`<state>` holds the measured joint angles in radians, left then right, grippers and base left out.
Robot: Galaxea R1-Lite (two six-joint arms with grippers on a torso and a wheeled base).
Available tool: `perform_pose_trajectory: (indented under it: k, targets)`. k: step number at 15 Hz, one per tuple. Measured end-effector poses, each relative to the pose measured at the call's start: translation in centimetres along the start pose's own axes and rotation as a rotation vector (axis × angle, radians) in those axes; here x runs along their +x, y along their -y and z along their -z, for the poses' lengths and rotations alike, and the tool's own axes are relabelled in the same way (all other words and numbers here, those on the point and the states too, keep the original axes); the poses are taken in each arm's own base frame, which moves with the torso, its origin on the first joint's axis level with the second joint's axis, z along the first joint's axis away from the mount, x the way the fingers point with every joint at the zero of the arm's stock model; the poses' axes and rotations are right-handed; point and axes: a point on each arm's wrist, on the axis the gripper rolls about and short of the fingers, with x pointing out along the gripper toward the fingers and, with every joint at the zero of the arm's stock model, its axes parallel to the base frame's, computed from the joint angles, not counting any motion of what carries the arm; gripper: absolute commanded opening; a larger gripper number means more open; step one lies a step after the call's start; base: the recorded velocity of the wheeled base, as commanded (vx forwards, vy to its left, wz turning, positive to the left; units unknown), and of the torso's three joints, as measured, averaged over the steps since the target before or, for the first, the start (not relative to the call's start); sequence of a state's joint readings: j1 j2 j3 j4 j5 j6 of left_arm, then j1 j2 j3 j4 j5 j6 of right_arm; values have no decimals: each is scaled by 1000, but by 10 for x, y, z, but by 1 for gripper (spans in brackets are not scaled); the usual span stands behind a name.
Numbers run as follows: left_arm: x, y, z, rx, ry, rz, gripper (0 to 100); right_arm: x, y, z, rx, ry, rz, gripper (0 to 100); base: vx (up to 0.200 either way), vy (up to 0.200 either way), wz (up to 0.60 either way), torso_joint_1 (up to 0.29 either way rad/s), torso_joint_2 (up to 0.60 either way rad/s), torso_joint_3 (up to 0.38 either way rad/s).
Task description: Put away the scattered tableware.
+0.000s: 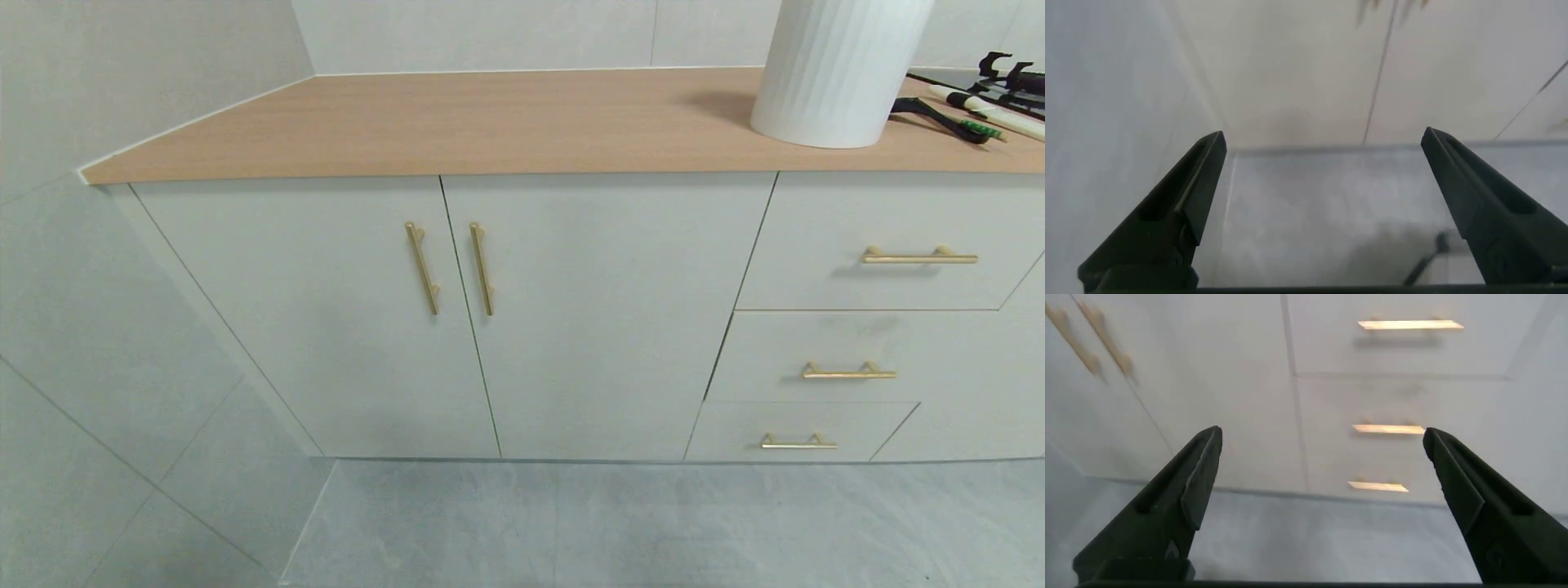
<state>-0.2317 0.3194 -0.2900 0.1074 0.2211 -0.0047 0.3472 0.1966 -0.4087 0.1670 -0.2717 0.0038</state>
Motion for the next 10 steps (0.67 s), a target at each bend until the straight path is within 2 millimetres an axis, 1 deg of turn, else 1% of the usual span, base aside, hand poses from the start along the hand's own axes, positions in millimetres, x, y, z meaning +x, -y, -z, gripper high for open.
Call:
perform_pose_trajectory:
  k: [1, 2, 4, 7, 9, 10]
  targets:
    - [-8, -1, 13, 2, -20, -17, 100, -13, 3, 4, -6, 24, 40, 100, 0, 0, 0, 0, 0, 0]
    - [-13, -2, 23, -1, -17, -39, 100, -22, 5, 4, 3, 71, 91, 100, 0, 0, 0, 0, 0, 0]
    - [-17, -2, 34, -13, 1, -117, 100, -31, 8, 7, 17, 118, 151, 100, 0, 0, 0, 0, 0, 0]
    - [-22, 0, 42, -5, 37, -211, 100, -36, 10, 8, 15, 135, 203, 100, 0, 0, 0, 0, 0, 0]
    - [-23, 3, 52, 63, 41, -213, 100, -34, 8, 3, 1, 121, 229, 100, 0, 0, 0, 0, 0, 0]
    - [-22, 3, 57, 70, 37, -218, 100, -32, 4, 1, -11, 103, 263, 100, 0, 0, 0, 0, 0, 0]
